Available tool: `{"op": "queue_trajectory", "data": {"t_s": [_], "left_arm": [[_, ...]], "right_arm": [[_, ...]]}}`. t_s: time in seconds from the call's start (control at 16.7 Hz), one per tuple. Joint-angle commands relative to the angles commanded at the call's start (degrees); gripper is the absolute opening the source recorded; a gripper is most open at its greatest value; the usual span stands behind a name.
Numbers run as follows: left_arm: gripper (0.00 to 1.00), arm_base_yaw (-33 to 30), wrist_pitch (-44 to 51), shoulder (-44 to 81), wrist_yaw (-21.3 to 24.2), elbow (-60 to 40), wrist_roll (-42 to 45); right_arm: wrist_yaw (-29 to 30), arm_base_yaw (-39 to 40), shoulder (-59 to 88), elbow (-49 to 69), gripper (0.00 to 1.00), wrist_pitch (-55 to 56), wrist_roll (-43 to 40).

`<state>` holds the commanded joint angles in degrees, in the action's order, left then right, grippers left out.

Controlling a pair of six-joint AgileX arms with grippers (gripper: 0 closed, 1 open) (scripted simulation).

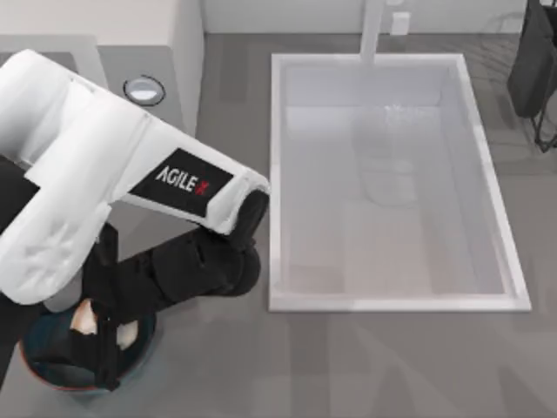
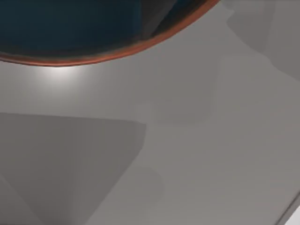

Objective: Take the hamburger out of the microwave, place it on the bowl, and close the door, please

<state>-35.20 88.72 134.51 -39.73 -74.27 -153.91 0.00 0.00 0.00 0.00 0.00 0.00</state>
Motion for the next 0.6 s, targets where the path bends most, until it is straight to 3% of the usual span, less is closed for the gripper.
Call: {"op": "queue_trajectory", "data": {"t_s": [0.6], "left_arm": [[1.0, -1.6, 0.6, -3.1, 0.8, -0.8, -0.3]], "right_arm": [[0.0, 0.0, 0.0, 0.0, 1.0, 0.0, 0.0]]}}
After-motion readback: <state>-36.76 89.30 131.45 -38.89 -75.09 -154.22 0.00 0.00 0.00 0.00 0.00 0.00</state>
